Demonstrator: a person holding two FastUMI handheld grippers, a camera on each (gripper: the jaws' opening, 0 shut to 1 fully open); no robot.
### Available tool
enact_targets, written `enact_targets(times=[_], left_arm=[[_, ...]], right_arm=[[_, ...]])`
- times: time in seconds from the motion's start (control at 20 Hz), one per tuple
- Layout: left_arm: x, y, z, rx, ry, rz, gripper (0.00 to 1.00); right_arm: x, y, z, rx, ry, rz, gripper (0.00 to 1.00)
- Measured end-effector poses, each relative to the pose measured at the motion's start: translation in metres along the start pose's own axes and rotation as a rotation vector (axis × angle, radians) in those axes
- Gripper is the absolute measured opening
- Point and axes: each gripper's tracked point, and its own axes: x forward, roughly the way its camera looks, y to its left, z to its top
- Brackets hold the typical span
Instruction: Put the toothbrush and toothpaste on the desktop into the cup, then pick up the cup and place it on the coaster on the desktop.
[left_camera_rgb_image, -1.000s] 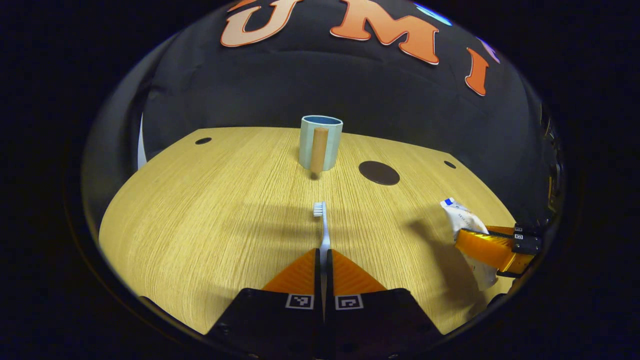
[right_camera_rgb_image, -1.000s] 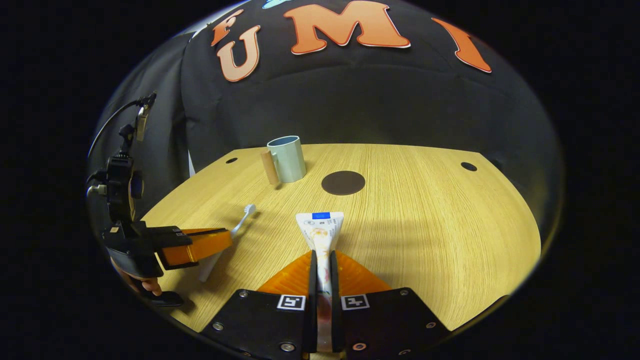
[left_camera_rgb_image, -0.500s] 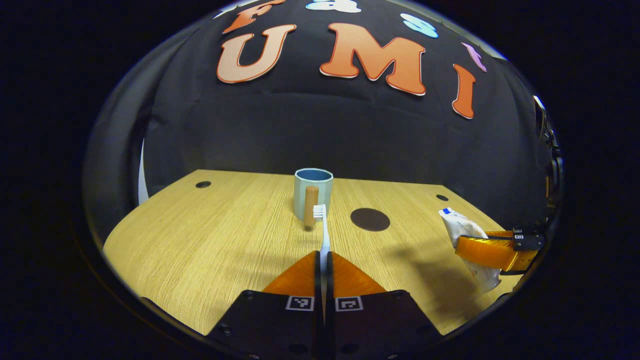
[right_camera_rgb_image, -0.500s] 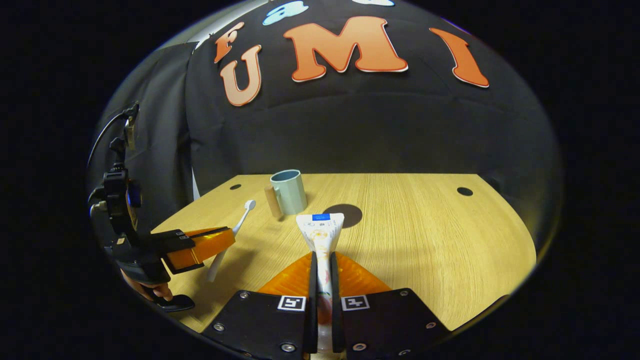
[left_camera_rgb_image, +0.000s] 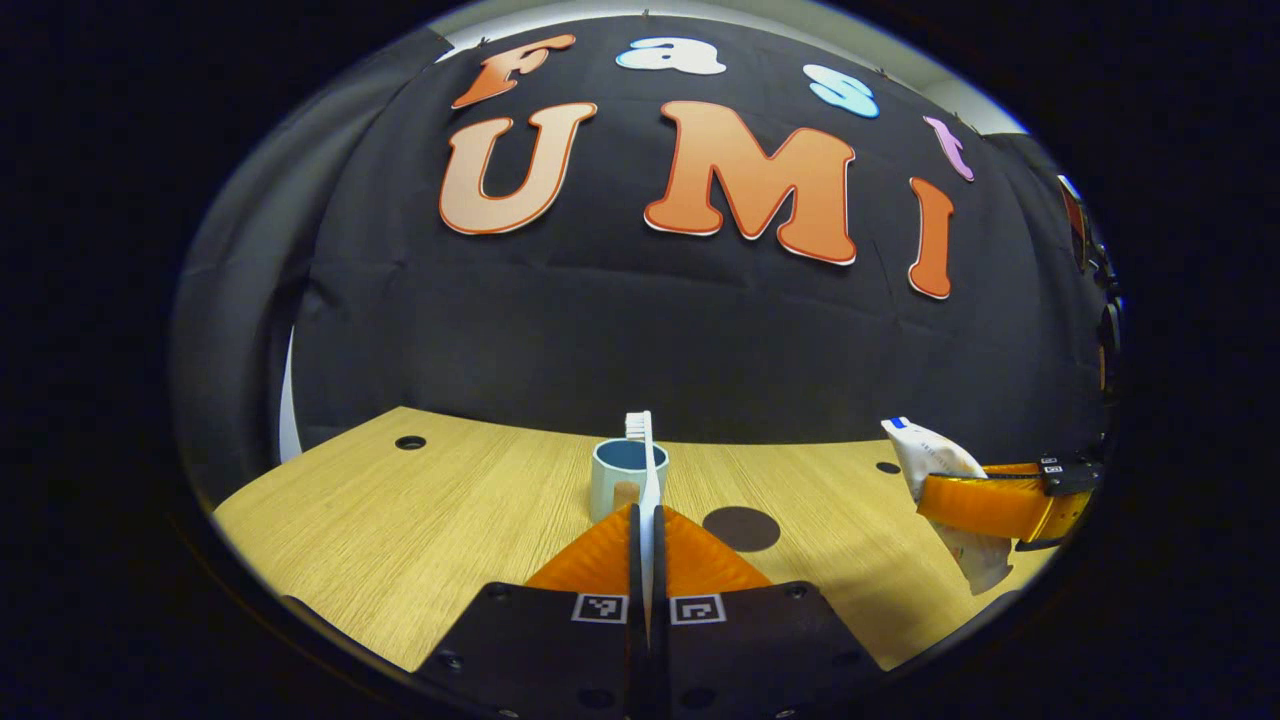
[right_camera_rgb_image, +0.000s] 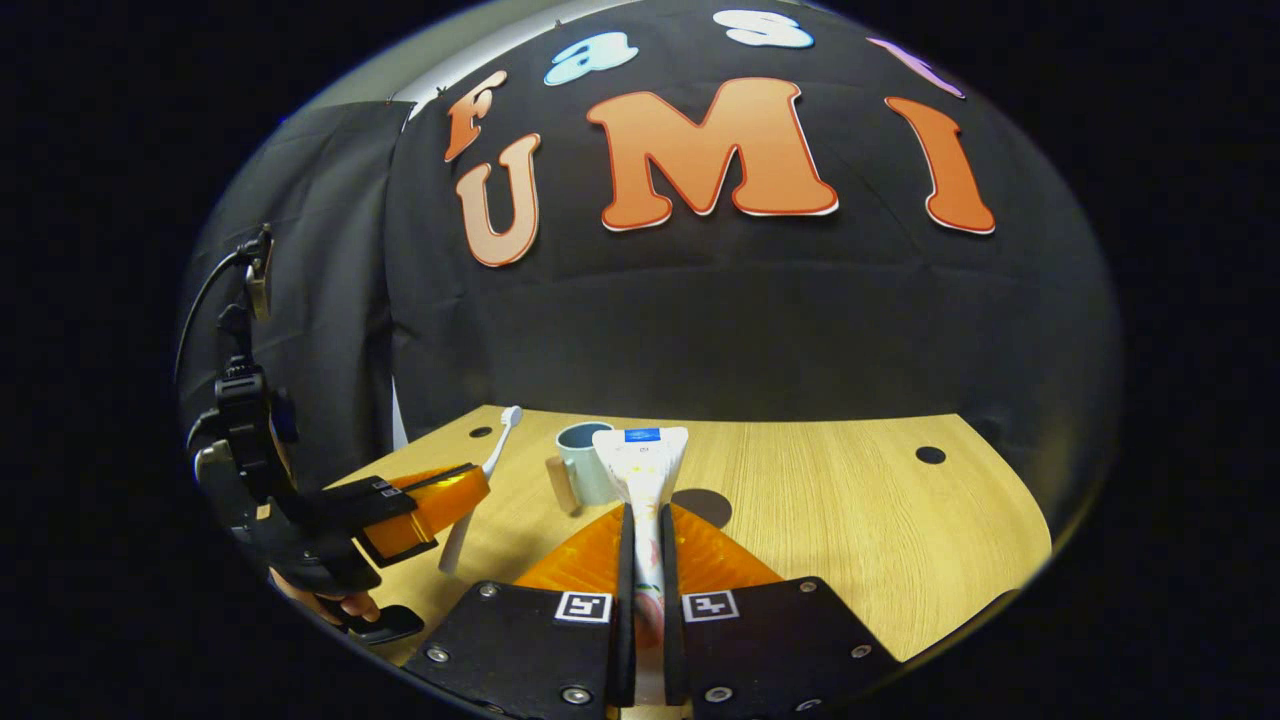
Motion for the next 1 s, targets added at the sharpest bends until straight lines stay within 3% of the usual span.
enact_targets(times=[0.15,0.5,1.0], left_arm=[[0.008,0.008,0.015,-0.009,-0.045,0.005,0.01],[0.075,0.011,0.077,-0.005,-0.154,0.006,0.0],[0.151,0.023,0.111,-0.053,-0.255,-0.045,0.01]], right_arm=[[0.005,0.002,0.022,-0.013,-0.048,0.001,0.12],[0.021,-0.005,0.062,-0.005,-0.126,-0.016,0.12],[0.051,-0.006,0.119,0.008,-0.225,0.006,0.11]])
